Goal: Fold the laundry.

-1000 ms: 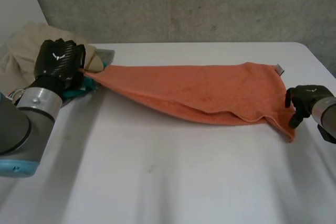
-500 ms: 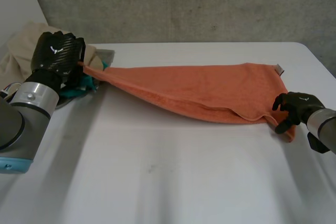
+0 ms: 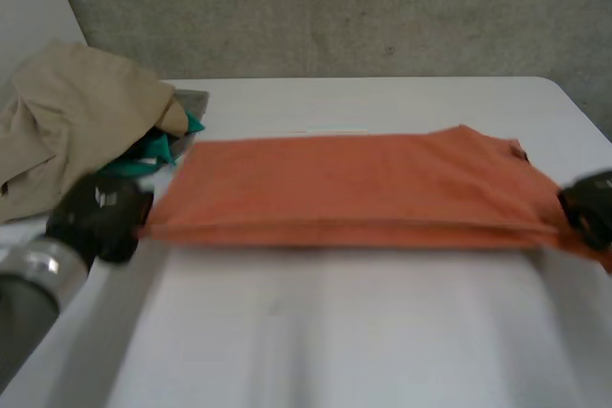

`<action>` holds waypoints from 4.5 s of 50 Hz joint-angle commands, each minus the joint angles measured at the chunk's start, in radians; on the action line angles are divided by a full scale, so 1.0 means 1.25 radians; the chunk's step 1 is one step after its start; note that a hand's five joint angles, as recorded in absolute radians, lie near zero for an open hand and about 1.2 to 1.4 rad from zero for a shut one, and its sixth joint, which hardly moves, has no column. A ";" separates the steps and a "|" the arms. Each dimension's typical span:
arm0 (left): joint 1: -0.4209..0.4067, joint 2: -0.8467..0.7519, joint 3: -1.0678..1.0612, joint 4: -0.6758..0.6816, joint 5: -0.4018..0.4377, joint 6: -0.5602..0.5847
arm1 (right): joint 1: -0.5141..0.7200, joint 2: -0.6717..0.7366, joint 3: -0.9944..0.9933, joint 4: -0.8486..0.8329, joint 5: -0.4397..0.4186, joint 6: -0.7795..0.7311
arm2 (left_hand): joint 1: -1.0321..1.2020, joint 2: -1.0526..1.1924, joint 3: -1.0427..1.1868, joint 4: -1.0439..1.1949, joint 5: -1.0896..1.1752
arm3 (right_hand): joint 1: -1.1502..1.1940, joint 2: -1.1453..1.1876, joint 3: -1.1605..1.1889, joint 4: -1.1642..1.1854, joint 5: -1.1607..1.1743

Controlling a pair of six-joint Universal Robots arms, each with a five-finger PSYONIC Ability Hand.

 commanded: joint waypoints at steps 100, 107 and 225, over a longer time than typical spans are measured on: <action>-0.201 -0.211 0.321 0.158 -0.085 -0.047 | -0.005 0.065 -0.038 -0.425 -0.029 -0.088 | -0.763 -0.817 -0.814 -0.821 -0.798 | 0.241 0.178 0.172 0.163 0.177; -0.203 -0.182 0.292 0.158 -0.084 -0.047 | 0.332 0.028 0.037 -0.528 -0.136 -0.099 | -0.763 -0.817 -0.814 -0.821 -0.798 | 0.241 0.178 0.172 0.163 0.177; -0.403 -0.349 0.563 -0.136 -0.194 -0.301 | 0.500 0.120 -0.130 -0.221 0.080 0.441 | -0.762 -0.816 -0.813 -0.820 -0.797 | -0.736 -0.799 -0.806 -0.815 -0.801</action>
